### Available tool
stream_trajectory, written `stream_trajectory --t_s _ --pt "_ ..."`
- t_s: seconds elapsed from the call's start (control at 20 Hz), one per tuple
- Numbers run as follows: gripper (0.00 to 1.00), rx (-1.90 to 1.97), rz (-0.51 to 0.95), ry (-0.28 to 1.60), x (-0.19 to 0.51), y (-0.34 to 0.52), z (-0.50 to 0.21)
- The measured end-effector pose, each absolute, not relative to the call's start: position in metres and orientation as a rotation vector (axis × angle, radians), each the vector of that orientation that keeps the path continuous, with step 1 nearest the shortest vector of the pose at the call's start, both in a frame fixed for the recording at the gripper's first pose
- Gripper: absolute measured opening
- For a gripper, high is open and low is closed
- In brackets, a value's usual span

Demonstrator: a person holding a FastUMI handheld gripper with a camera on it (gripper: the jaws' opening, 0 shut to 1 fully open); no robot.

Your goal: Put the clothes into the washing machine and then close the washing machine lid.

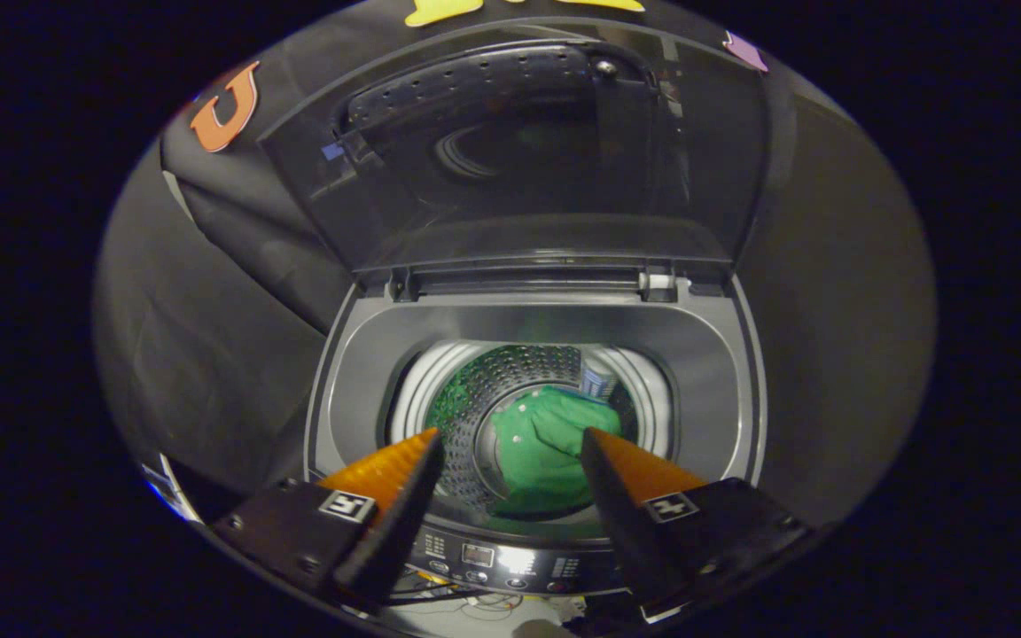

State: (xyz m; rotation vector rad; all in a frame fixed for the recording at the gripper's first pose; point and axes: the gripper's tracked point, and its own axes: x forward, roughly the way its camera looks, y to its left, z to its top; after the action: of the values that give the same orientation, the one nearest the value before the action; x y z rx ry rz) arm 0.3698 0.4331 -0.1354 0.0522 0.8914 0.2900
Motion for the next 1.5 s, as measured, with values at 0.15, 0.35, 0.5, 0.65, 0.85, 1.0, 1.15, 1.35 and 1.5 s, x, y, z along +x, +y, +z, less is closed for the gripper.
stream_trajectory --t_s 0.15,0.35,0.5,0.65,0.85,1.0,1.15,1.35,1.5 --pt "0.98 0.041 0.285 0.880 0.363 0.428 -0.136" --pt "0.98 0.016 0.287 0.838 0.361 0.421 -0.122" --pt "0.98 0.006 0.298 0.794 0.362 0.420 -0.103" --pt "0.98 -0.014 0.309 0.720 0.367 0.419 -0.074" --pt "0.98 -0.039 0.336 0.615 0.374 0.422 -0.034" --pt "0.98 -0.052 0.352 0.539 0.382 0.428 -0.002" --pt "0.98 -0.042 0.357 0.489 0.392 0.437 0.026" --pt "0.98 -0.024 0.350 0.445 0.411 0.442 0.056" --pt "0.98 0.000 0.341 0.418 0.431 0.447 0.079"
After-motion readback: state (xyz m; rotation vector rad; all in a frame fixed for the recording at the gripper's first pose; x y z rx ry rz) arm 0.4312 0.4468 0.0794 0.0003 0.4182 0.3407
